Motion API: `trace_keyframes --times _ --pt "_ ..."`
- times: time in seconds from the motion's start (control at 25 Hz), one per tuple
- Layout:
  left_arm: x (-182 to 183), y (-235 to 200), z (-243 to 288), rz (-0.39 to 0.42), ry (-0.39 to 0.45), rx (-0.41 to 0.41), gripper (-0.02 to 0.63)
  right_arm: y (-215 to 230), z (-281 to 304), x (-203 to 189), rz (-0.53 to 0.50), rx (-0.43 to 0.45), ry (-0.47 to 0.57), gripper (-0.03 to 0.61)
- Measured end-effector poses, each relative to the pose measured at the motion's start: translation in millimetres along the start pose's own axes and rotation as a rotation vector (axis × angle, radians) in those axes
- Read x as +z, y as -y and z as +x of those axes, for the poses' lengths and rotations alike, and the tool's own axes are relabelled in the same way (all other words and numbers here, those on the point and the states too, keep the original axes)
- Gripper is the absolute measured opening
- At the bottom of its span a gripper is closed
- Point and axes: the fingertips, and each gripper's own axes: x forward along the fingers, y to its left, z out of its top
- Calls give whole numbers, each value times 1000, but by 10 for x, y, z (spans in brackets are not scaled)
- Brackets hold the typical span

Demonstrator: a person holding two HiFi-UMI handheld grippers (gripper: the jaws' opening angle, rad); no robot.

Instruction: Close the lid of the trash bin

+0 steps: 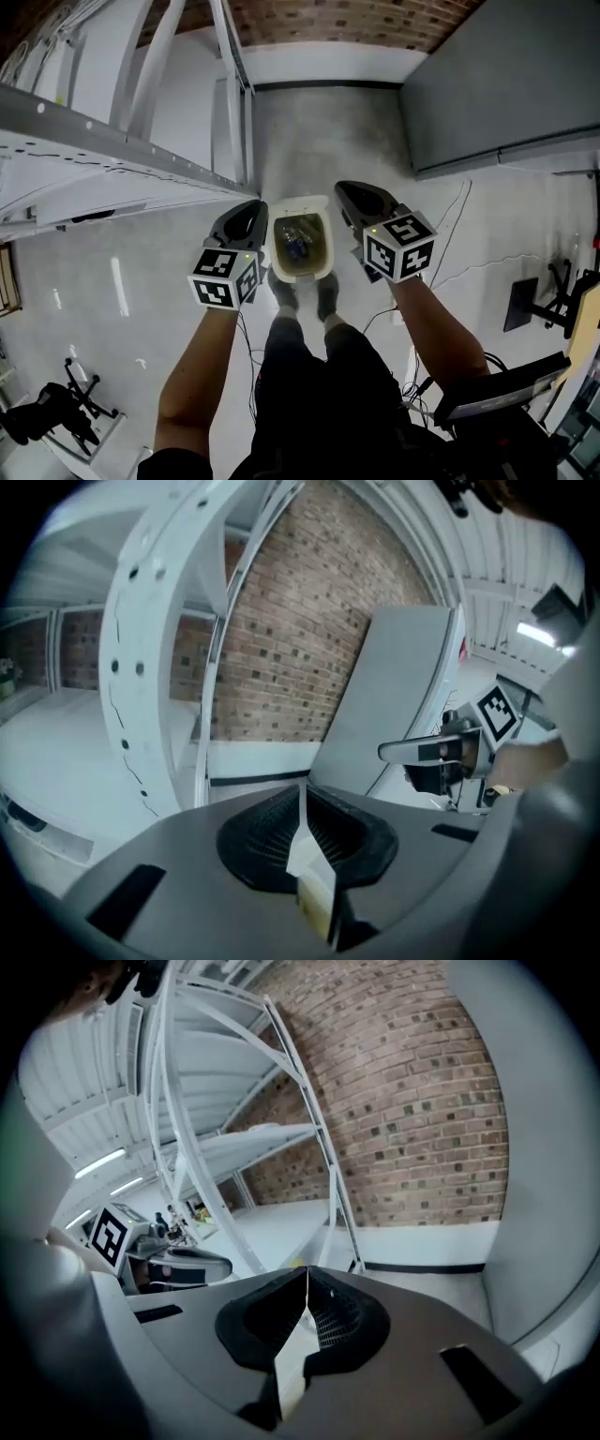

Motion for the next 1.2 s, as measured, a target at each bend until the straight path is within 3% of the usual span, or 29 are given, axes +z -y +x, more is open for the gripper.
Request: trace_keyframes --times 0.2,0.56,0.96,1.2 --pt "-374 -298 562 -8 -140 -4 0 266 583 -533 59 -17 -112 9" --pt "-943 -407 1150 18 -287 -65 0 592 1151 -1258 74 -67 -274 8" --pt "-1179 -308 1073 -10 -308 -107 0 549 1044 -1516 89 -48 -316 8" --pt "-1714 -80 730 -43 -379 -131 0 274 702 -2176 94 -15 -437 8"
